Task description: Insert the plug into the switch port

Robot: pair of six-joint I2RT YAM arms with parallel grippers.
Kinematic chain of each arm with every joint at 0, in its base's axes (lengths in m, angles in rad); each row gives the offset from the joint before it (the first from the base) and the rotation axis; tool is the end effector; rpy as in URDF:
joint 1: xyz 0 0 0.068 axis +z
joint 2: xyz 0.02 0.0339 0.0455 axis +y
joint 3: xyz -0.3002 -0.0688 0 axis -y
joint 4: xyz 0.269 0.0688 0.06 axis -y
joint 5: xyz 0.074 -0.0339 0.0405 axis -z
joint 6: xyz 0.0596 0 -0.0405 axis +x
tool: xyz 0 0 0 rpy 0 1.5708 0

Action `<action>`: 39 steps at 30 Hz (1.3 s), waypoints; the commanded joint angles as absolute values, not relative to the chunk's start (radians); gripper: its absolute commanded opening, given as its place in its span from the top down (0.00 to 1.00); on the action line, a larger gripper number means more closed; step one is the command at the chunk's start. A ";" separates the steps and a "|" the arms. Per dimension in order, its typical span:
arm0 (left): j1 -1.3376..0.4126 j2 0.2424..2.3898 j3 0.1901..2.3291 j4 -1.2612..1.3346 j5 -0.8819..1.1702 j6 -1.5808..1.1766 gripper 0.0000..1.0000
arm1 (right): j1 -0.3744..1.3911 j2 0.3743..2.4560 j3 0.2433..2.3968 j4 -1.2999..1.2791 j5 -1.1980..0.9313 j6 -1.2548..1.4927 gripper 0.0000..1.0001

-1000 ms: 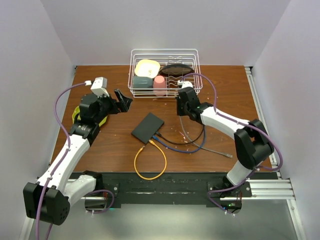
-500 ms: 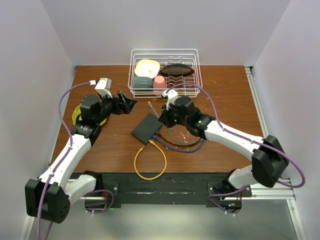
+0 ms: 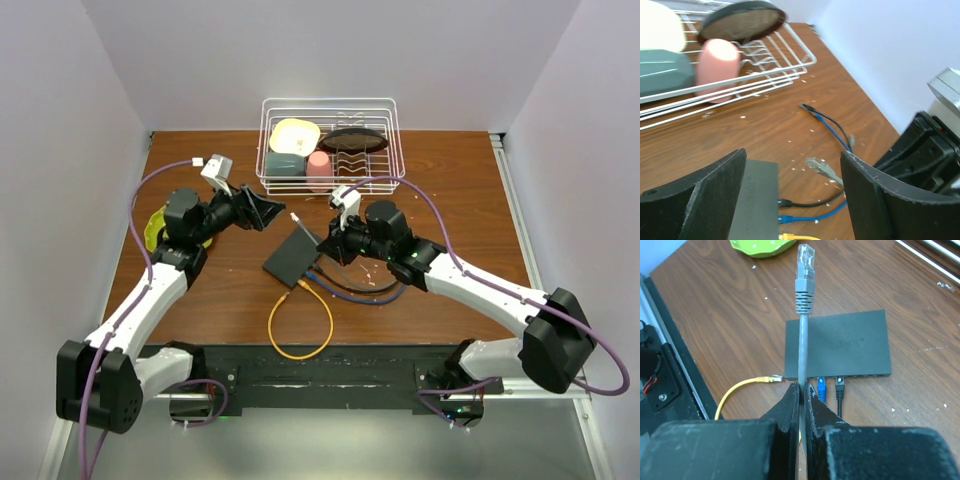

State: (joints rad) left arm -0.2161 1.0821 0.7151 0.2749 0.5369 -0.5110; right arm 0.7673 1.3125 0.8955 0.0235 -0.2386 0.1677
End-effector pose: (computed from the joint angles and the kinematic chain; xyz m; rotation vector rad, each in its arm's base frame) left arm 0.2634 -0.0890 0.3265 0.1716 1.7394 -0.9856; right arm 0.2316 0.2430 0.2991 -0.7600 1.9046 0.8337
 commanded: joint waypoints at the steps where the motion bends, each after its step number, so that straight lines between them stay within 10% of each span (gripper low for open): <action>1: -0.213 1.130 0.706 0.434 0.735 -0.557 0.22 | 0.765 1.272 0.891 0.083 -0.294 0.146 1.00; 14: -0.242 1.213 0.759 0.400 0.842 -0.512 0.32 | 0.767 1.275 0.911 0.086 -0.322 0.153 1.00; 20: -0.261 1.238 0.767 0.403 0.861 -0.505 0.51 | 0.765 1.258 0.910 0.087 -0.327 0.152 1.00; 26: -0.276 1.261 0.775 0.422 0.882 -0.518 0.99 | 0.765 1.269 0.916 0.080 -0.325 0.153 1.00; 31: -0.285 1.253 0.787 0.426 0.864 -0.541 1.00 | 0.765 1.287 0.943 0.046 -0.267 0.163 0.98; 34: -0.290 1.239 0.784 0.420 0.845 -0.545 1.00 | 0.767 1.307 0.994 0.018 -0.232 0.160 0.84; 39: -0.291 1.227 0.791 0.390 0.825 -0.546 1.00 | 0.788 1.316 1.023 0.040 -0.124 0.186 0.34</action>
State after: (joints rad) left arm -0.2844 1.2526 0.7483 0.3958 0.8421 -0.5392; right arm 0.7692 1.3182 0.9554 0.0010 -0.2264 0.1726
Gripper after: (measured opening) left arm 0.105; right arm 0.530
